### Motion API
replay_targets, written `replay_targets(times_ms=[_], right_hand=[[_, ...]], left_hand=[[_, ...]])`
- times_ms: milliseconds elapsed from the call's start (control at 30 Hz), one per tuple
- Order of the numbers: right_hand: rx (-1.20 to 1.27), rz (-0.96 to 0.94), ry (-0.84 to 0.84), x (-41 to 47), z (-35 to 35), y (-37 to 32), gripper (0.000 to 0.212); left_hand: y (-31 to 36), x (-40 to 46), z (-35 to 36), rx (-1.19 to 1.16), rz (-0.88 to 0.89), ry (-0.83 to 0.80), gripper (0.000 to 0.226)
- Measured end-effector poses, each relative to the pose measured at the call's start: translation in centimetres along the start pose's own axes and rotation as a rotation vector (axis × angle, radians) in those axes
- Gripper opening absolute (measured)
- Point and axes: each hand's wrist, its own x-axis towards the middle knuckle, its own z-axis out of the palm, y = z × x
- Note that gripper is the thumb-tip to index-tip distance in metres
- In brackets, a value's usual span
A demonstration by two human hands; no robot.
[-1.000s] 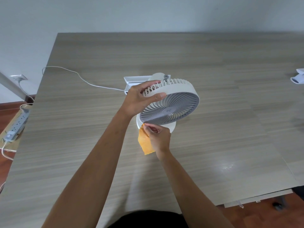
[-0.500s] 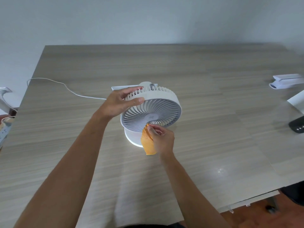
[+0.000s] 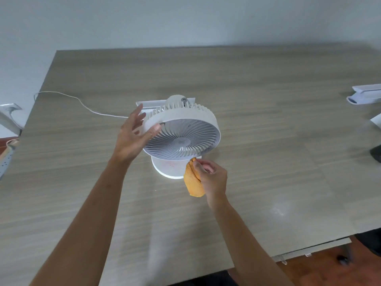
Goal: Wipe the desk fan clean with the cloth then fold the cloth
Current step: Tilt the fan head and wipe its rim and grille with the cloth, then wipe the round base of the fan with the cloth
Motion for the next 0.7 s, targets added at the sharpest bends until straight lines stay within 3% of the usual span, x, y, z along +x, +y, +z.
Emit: replay_targets(times_ms=[100, 333, 600, 700], right_hand=[[0.017, 0.013, -0.042, 0.3, 0.2, 0.6, 0.007], [0.111, -0.073, -0.134, 1.2, 1.3, 2.6, 0.005], [0.108, -0.292, -0.218, 2.0, 1.6, 6.0, 0.006], [-0.005, -0.401, -0.244, 2.4, 1.6, 7.9, 0.005]], left_hand=[[-1.9, -0.7, 0.7, -0.065, -0.022, 0.013, 0.098], [-7.8, -1.5, 3.1, -0.051, 0.050, 0.051, 0.072], [-17.4, -4.1, 5.0, 0.168, 0.109, 0.076, 0.117], [-20.0, -5.4, 5.4, 0.270, 0.139, 0.107, 0.133]])
